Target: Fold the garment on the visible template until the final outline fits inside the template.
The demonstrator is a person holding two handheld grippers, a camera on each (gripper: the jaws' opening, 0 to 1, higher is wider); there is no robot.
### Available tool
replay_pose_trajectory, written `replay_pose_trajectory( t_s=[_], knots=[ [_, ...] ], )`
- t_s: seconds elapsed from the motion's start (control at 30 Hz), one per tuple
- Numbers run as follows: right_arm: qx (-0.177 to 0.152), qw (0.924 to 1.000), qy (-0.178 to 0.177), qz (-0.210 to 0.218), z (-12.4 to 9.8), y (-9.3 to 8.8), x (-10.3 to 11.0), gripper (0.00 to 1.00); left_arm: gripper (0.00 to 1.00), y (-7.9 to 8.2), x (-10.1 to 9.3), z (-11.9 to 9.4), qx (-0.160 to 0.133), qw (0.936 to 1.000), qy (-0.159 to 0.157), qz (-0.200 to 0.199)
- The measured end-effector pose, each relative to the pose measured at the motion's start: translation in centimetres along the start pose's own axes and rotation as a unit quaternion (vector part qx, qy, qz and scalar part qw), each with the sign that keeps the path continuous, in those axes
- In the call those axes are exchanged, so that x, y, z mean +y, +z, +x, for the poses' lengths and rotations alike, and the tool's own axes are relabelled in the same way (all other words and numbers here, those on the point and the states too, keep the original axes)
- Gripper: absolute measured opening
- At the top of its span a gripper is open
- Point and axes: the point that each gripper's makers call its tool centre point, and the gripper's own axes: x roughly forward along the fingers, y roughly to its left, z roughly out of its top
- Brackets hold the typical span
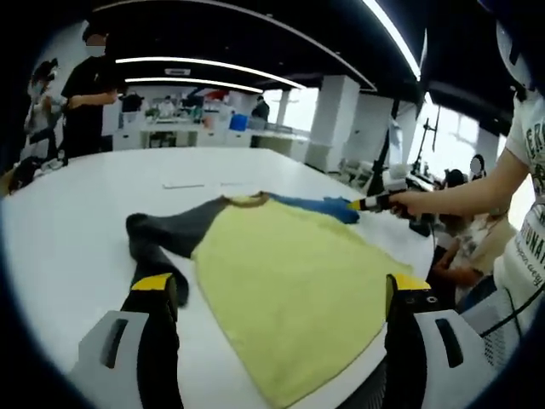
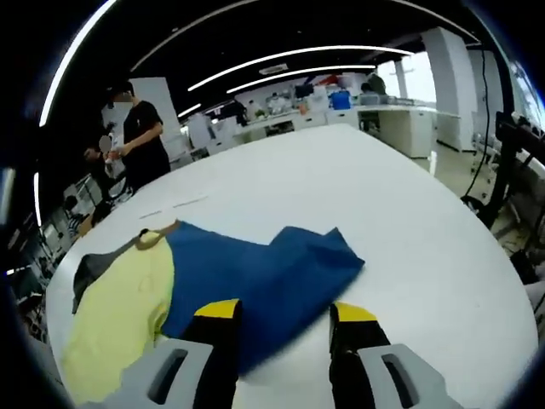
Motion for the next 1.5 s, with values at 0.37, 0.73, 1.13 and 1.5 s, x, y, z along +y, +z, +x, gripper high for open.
replay_pose_trajectory(
  t_s=[0.37,0.73,1.13,1.5],
  knots=[
    [-0.009,0.9994,-0.021,-0.026,0.2,0.0,0.1,0.03,0.96,-0.6,-0.8,0.2,0.017,0.9991,0.002,0.039],
    [-0.035,0.9935,-0.009,-0.108,-1.1,2.5,2.7,0.0,0.95,-0.3,-1.3,-0.2,0.008,0.9995,0.005,0.032],
    [-0.041,0.983,0.067,-0.166,-2.0,4.2,12.2,0.0,0.93,-0.5,-0.1,-0.9,0.002,0.9996,0.013,0.025],
    [-0.03,0.9746,0.12,-0.187,0.1,3.5,18.7,0.0,0.91,-0.7,0.4,-1.7,-0.005,0.9996,0.023,0.013]
  ],
)
